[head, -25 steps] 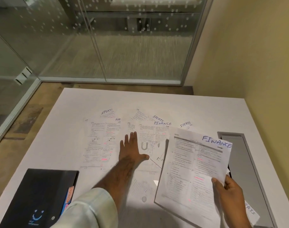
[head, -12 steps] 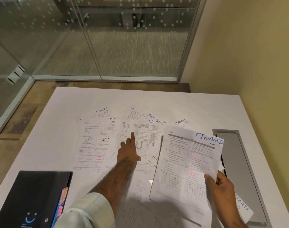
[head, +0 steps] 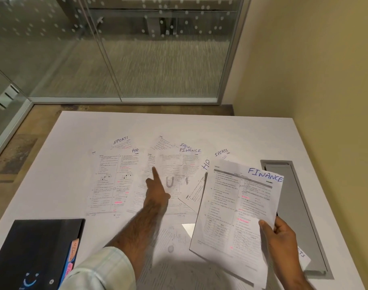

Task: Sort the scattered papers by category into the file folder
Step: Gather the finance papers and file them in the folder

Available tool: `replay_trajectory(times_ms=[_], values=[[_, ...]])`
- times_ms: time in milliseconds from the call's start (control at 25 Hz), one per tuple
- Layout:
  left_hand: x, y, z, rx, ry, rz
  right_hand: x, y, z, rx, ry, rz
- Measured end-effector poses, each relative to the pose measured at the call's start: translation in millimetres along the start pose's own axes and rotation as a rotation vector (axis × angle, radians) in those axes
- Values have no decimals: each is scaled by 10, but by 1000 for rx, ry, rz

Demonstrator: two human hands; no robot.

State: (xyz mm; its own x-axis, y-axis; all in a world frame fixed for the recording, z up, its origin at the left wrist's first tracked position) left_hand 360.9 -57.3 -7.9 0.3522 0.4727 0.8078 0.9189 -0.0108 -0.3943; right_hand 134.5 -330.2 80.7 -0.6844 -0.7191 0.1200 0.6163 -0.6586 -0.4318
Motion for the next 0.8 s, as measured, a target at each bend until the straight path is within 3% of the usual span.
replay_trajectory(times_ms=[80,160,320,520,640,800], values=[[10,-12,76,109,-258,-65,43,-1,12,-3,8,-4],[80,-40,87,110,-409,-70,76,-6,48,-2,12,-8],[517,-227,-64,-61,-340,-170,119,-4,156,21,42,-18],[1172,-397,-193,-172,-434,-282,105,28,392,68,89,-17],[1546,-612,-303,-188,-630,-239,75,51,525,108,119,-14],[1682,-882,-213,-139,-939,-43,-35,55,591,136,107,4]])
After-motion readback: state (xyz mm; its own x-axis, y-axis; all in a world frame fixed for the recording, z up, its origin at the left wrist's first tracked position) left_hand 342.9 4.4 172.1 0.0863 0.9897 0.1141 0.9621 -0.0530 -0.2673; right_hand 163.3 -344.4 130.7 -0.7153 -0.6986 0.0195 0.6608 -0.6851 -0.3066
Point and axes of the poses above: each hand's wrist, its own y-axis towards the middle knuckle, its own x-axis out of the back of the hand, z = x × y, the point moved 2 cm from there along y, towards the middle knuckle, and after that the axes turned 7 degrees about y, right-handed, at the moved point
